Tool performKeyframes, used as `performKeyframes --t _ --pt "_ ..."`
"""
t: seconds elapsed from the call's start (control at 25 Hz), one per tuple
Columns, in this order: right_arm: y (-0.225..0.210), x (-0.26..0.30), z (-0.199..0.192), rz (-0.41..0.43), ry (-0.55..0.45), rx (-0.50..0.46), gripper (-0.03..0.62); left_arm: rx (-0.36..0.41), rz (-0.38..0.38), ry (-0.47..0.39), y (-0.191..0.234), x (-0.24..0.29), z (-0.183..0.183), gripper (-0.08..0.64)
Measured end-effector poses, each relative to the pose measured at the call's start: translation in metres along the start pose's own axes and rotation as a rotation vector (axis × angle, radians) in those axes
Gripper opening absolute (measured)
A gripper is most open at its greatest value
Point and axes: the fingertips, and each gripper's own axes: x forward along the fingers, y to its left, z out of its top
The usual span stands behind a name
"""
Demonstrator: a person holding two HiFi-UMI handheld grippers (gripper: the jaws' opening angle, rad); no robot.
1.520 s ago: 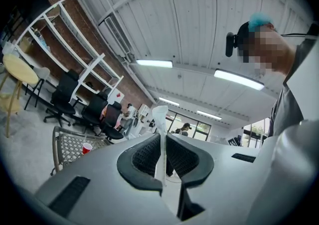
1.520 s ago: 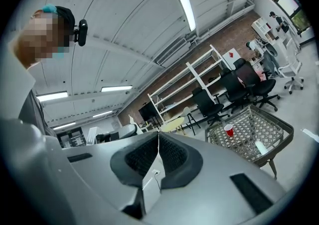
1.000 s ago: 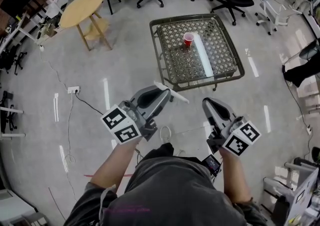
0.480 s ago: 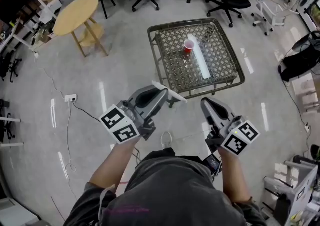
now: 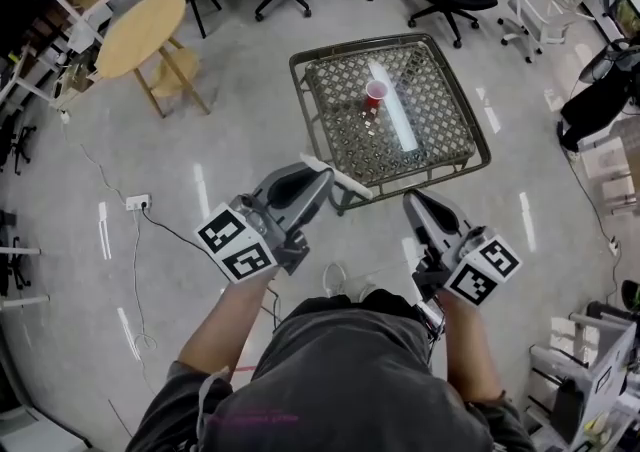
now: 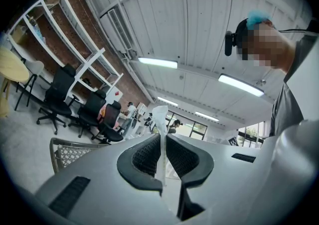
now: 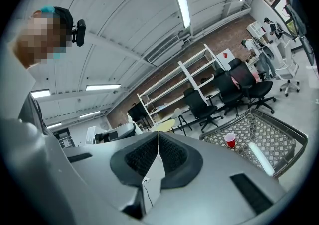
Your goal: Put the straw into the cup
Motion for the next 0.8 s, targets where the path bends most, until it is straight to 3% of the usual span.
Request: performKeyframes --t 0.8 --pt "-0.029 0.026 0.012 0.036 0.016 0.016 0.014 0.006 0.044 -0.010 0.028 0.019 0.011 0.041"
